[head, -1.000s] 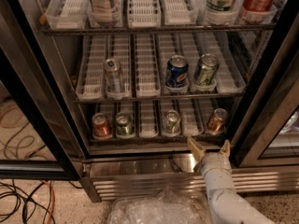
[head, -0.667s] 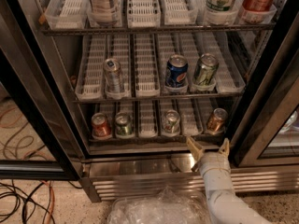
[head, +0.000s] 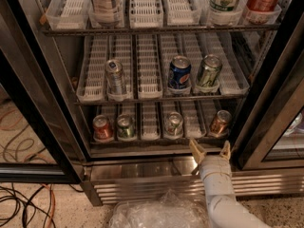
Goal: Pick orange can from bottom shelf of fridge
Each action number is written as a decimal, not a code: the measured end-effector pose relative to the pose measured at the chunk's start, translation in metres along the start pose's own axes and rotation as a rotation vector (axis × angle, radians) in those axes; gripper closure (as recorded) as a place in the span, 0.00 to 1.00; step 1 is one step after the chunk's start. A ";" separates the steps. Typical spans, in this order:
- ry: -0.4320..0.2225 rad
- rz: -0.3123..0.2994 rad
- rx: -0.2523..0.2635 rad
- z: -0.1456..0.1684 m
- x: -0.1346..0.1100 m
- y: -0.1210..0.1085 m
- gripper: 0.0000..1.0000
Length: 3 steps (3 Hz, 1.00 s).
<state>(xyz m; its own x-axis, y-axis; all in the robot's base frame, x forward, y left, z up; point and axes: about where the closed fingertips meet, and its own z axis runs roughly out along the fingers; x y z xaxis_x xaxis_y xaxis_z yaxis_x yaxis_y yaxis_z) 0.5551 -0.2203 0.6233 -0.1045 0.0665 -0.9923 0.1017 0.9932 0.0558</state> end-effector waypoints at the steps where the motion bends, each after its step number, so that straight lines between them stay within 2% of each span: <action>1: -0.023 -0.011 -0.001 0.001 -0.007 0.003 0.21; 3: -0.025 -0.037 -0.002 0.009 -0.009 0.007 0.24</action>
Offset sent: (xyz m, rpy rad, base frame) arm 0.0120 0.0066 0.0118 -0.0446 -0.0316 0.0087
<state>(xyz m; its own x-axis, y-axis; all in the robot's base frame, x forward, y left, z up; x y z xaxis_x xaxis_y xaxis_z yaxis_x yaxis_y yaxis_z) 0.5658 -0.2151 0.6321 -0.0828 0.0276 -0.9962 0.0967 0.9951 0.0195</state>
